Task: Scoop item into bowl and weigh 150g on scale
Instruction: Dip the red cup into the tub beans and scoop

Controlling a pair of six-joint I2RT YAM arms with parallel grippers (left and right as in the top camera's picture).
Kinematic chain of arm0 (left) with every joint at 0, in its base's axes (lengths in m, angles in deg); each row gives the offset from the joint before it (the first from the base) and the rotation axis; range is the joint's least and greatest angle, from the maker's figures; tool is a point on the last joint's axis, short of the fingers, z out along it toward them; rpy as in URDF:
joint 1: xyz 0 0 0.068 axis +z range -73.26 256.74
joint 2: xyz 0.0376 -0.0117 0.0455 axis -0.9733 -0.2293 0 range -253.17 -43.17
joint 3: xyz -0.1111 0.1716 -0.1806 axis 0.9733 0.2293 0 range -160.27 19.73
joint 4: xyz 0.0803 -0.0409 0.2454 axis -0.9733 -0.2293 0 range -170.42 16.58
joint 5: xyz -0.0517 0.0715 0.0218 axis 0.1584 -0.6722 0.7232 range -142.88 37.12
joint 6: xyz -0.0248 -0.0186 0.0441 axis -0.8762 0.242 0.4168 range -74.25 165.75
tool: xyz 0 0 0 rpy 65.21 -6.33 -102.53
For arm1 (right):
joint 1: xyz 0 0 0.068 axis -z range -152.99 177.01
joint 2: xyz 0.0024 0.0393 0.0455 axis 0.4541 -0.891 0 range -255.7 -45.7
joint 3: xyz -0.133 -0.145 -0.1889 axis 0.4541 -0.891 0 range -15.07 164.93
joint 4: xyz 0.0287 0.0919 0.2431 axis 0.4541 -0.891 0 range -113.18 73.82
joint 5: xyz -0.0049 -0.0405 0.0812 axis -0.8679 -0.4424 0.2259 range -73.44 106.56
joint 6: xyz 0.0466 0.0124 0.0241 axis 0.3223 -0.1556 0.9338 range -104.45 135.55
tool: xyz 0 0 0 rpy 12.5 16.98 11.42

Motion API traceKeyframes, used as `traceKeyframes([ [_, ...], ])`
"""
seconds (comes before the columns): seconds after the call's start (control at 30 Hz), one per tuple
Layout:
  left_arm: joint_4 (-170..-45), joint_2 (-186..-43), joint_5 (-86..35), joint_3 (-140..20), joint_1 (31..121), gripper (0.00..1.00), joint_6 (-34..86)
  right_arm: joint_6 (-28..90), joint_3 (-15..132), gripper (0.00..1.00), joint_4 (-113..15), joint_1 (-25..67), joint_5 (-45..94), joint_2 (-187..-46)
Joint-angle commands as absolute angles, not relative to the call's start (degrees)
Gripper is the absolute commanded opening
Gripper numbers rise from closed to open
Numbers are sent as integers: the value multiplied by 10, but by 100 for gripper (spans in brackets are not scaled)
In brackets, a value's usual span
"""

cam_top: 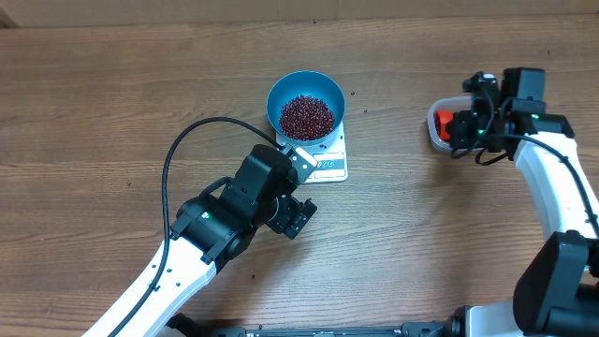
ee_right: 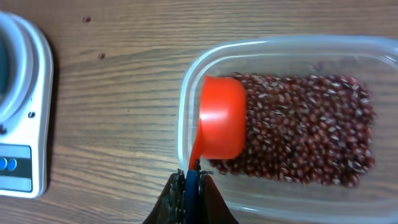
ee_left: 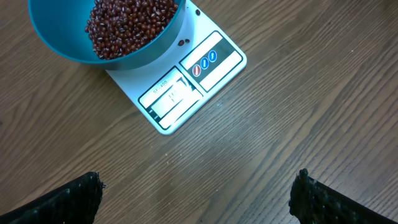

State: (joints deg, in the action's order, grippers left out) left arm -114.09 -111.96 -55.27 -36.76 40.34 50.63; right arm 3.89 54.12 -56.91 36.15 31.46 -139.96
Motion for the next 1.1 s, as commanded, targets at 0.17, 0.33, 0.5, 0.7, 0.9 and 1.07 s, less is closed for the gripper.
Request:
traceKeyframes([
  [0.17, -1139, -1124, -557, -366, 404, 99, 513, 98, 535, 4, -568, 435, 410, -1402],
  [0.33, -1139, -1124, -557, -366, 404, 99, 513, 113, 535, 4, -570, 479, 465, -1402],
  [0.5, -1139, -1124, -557, -366, 404, 99, 513, 113, 535, 4, -572, 515, 536, -1402],
  [0.7, -1139, -1124, -557, -366, 404, 99, 513, 113, 535, 4, -574, 557, 630, -1402],
  [0.9, -1139, -1124, -557, -366, 404, 99, 513, 110, 535, 4, -585, 579, 711, -1402],
  [1.07, -1139, -1124, -557, -366, 404, 99, 513, 106, 537, 4, -583, 574, 785, -1402],
])
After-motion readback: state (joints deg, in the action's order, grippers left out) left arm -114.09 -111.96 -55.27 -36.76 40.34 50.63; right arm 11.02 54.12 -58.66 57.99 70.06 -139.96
